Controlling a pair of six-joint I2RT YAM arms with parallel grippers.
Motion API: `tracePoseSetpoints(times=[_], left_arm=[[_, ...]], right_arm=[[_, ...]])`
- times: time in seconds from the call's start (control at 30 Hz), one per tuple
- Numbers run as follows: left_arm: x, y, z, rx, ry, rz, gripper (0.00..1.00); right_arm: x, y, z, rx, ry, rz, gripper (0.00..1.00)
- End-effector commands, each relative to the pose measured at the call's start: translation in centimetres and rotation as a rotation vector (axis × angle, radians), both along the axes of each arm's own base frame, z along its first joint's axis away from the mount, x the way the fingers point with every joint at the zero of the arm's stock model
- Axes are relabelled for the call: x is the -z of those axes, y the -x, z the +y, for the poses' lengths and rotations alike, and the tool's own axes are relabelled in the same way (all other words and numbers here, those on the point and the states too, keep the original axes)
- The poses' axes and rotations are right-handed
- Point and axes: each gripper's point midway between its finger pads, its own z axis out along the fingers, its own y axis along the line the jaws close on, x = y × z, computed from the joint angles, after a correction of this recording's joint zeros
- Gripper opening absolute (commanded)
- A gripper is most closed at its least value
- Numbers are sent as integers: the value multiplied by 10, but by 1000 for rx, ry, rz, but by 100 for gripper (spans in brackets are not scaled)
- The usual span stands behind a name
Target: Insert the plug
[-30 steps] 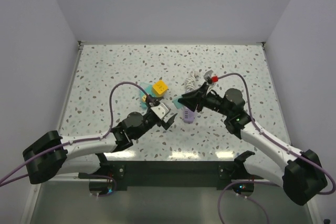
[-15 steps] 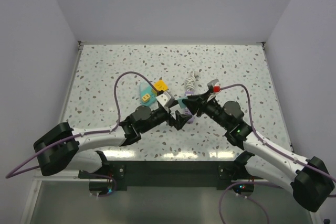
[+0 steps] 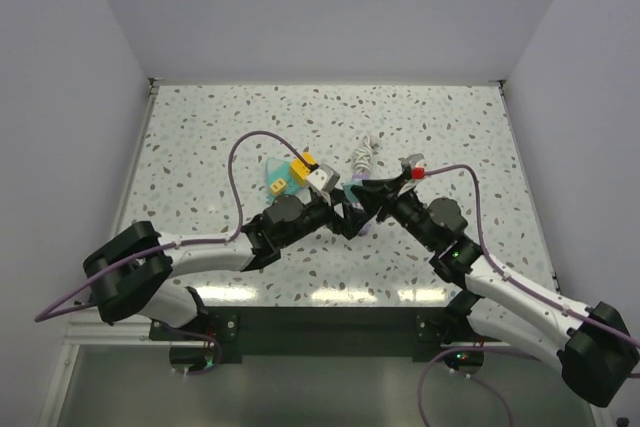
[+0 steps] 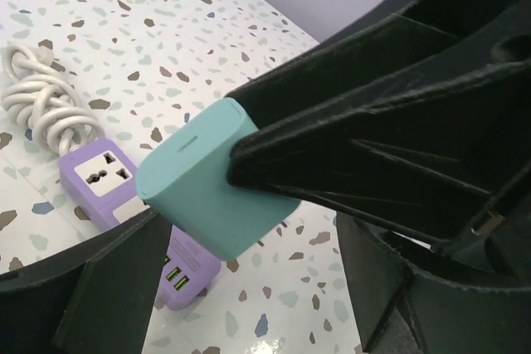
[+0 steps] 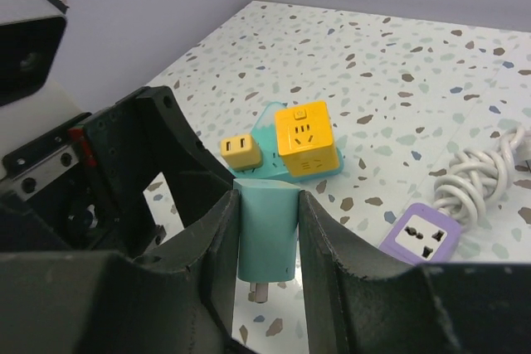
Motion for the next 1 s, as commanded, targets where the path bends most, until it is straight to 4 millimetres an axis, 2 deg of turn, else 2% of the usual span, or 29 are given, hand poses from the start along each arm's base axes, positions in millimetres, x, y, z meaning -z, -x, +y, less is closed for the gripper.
tracePoseSetpoints(times=[0.0,0.07,0.27,0.37,0.5,0.63,0.67,0.8,0.97], left_arm=[[-37,-20,-3,-58,126,-34,83],[-38,-24,-2,-70,137,-33,78],[-36,-33,-4,-86,133,-42,48],[-33,-34,-5,-78,119,-47,37],[-23,-35,-1,-81,70,-80,17],[-22,-35,0,-73,51,-108,6],[-23,-33,0,-64,51,-116,0],[-25,-33,1,-61,35,-147,0],[-14,-32,5,-44,-32,-210,0]], right_arm=[[-20,3,-1,6,-46,-65,0],[-18,4,0,-1,-45,-60,0],[-12,7,5,-27,-31,-39,0],[-9,8,7,-42,-20,-29,0],[-9,9,8,-48,2,-7,0],[-7,7,9,-44,4,-4,0],[-5,6,9,-44,7,0,0],[-1,5,15,-61,22,19,3],[-3,5,15,-67,30,21,22]])
